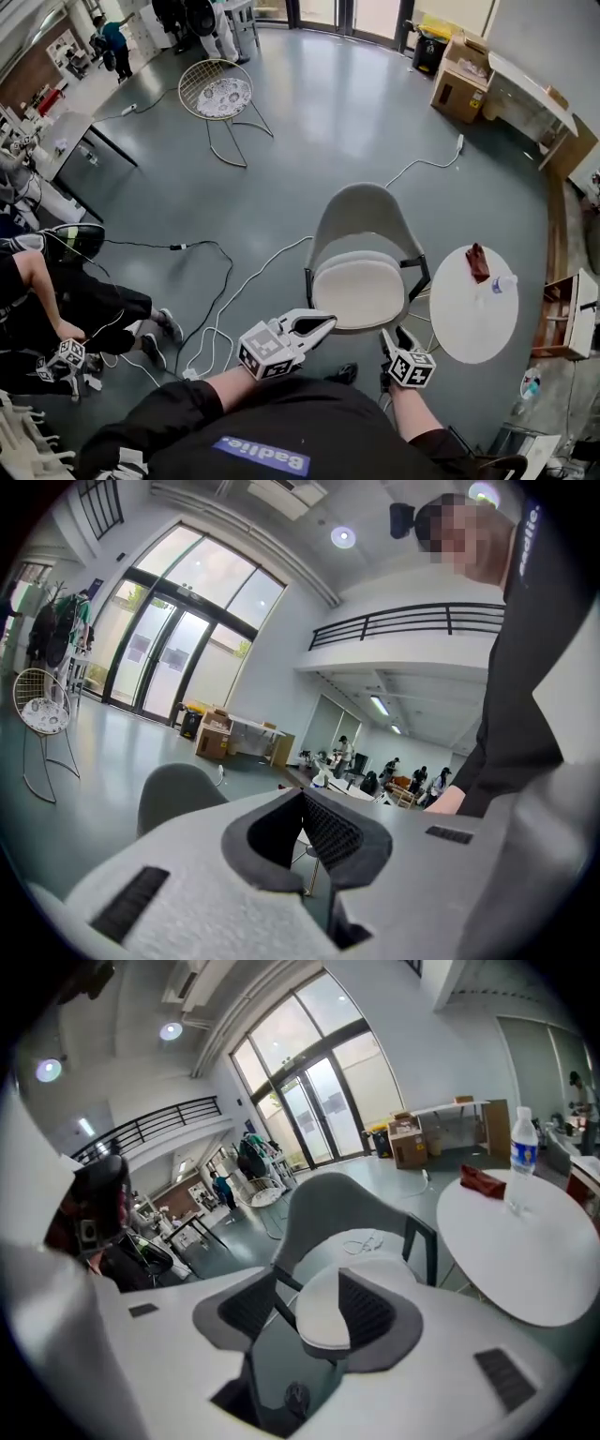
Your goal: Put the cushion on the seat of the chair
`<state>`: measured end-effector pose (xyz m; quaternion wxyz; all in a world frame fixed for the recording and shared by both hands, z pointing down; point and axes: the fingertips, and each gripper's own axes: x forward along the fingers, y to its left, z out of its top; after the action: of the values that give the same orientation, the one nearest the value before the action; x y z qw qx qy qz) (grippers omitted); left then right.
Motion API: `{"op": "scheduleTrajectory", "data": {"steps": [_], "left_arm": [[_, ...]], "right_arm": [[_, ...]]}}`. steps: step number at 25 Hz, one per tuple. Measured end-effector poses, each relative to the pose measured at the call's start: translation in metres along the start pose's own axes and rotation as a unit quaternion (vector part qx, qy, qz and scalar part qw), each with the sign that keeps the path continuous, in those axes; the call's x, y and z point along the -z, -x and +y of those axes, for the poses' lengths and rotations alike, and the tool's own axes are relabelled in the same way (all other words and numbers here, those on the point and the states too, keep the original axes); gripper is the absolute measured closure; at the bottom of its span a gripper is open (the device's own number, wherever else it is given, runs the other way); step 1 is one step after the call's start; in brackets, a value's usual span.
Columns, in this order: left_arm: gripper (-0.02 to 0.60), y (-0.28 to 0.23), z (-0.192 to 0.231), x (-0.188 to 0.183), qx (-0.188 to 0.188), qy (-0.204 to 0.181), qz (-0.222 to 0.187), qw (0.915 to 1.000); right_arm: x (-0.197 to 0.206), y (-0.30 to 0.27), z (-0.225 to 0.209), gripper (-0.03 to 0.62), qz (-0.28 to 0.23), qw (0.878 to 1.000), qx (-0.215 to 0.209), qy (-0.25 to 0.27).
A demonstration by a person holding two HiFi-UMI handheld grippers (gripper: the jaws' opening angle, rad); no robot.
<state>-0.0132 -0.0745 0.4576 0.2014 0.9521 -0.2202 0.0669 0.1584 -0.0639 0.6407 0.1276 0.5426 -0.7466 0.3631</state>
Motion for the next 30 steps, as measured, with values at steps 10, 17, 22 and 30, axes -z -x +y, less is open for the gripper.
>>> {"op": "scheduleTrajectory", "data": {"steps": [10, 17, 22, 30], "left_arm": [[0.565, 0.017, -0.009, -0.029, 0.023, 0.021, -0.040, 0.9987], [0.565, 0.009, -0.017, -0.049, 0.034, 0.004, -0.054, 0.9979], [0.565, 0.009, -0.027, -0.068, 0.038, -0.009, -0.061, 0.9974], [0.565, 0.007, -0.038, -0.059, 0.039, -0.010, -0.055, 0.9977]], "right_arm": [[-0.080, 0.042, 0.141, 0.433, -0.054, 0.986, -0.129, 0.090], [-0.114, 0.069, 0.188, 0.531, -0.083, 0.967, -0.194, 0.141], [-0.137, 0.089, 0.211, 0.547, -0.107, 0.956, -0.226, 0.151], [-0.135, 0.099, 0.217, 0.556, -0.134, 0.949, -0.229, 0.170]]}}
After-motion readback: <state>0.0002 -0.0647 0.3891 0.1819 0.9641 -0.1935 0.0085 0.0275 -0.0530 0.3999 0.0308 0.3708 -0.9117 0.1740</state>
